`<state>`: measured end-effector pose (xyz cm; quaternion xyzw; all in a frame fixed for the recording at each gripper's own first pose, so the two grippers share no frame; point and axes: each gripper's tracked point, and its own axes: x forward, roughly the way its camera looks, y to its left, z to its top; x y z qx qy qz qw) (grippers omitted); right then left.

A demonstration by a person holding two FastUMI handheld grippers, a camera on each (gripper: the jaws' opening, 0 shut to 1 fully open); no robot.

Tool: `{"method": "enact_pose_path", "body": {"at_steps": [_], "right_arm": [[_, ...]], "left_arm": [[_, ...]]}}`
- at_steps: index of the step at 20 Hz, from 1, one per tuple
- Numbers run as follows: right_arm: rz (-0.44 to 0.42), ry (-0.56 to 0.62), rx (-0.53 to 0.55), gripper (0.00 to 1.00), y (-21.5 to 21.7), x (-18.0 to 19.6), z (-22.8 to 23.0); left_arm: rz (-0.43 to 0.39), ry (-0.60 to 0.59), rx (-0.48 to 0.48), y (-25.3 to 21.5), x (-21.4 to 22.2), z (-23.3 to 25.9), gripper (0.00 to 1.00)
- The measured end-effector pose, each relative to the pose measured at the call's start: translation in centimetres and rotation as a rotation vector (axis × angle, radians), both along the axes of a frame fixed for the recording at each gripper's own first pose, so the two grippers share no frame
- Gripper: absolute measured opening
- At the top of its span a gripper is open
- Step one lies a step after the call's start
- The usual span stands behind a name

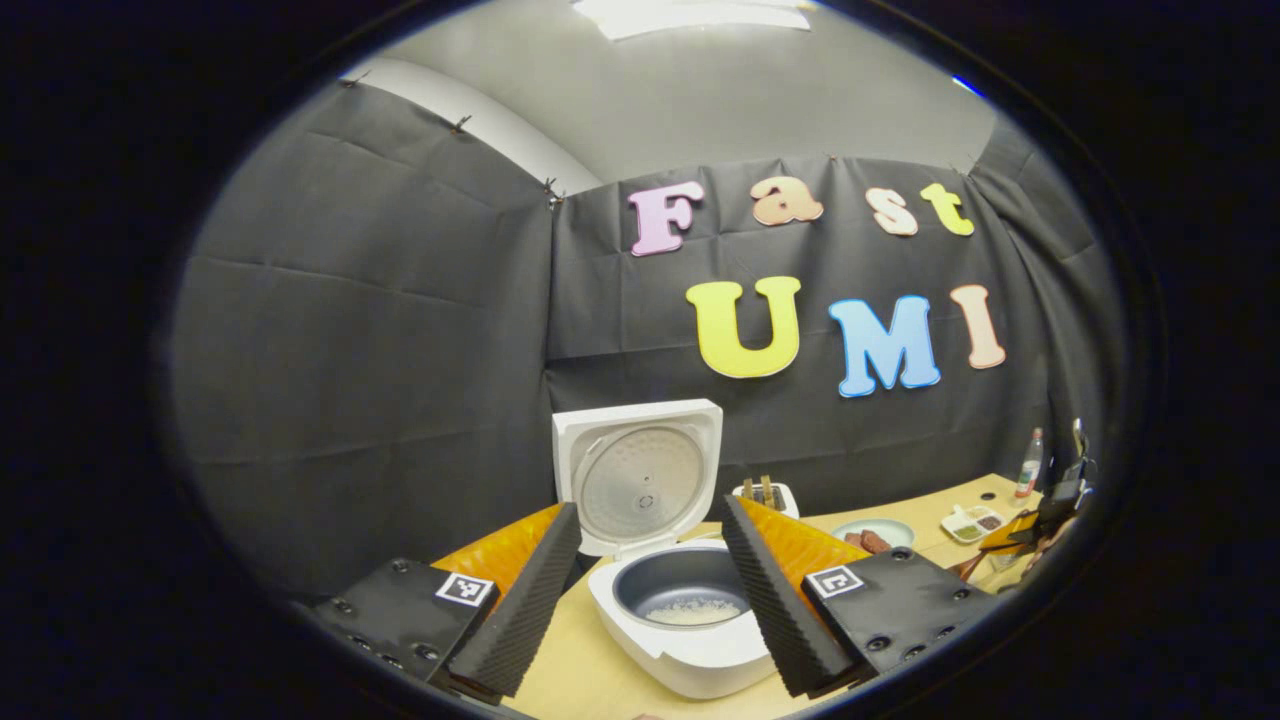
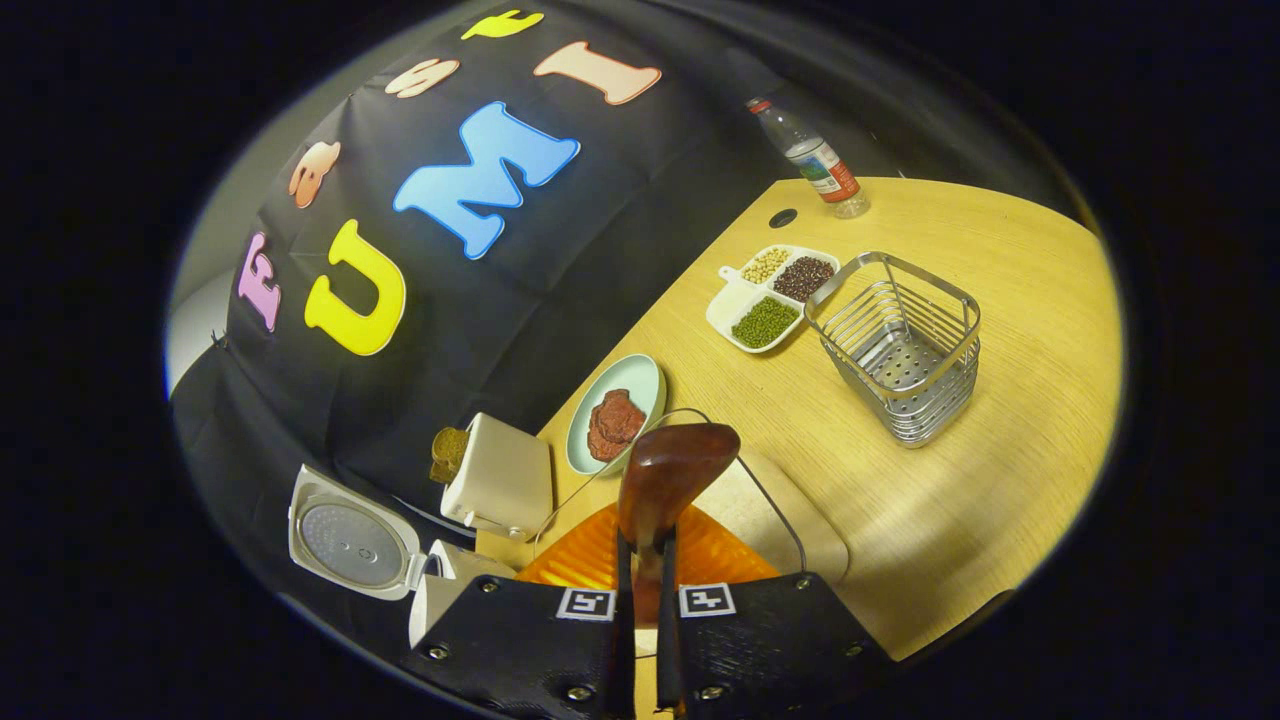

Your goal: Close the left gripper, press the button to open the rice cooker; take a wooden spoon from the chopstick holder with the right hand, scoop a spoonful of rice and pour it into the rice cooker, then put the wooden spoon back into the chopstick holder.

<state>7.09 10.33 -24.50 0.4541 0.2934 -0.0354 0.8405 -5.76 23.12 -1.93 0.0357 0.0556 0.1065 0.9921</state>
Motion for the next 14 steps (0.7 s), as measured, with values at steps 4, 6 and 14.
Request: {"method": "enact_pose_path", "body": {"at_steps": [4, 6, 14], "right_arm": [[-0.021, -0.03, 0.12, 0.09, 0.5, 0.7, 2.1], [-0.023, -0.047, 0.184, 0.09, 1.0, 1.1, 3.5], [0.047, -0.124, 0.355, 0.08, 5.4, 3.0, 8.7]], "left_arm": [[0.0, 0.001, 0.006, 0.0, 0.0, 0.1, 1.0], [0.005, 0.0, 0.005, 0.3, -0.1, 0.0, 1.0], [0.044, 0.007, -0.014, 2.0, -0.6, -0.7, 0.98]]}}
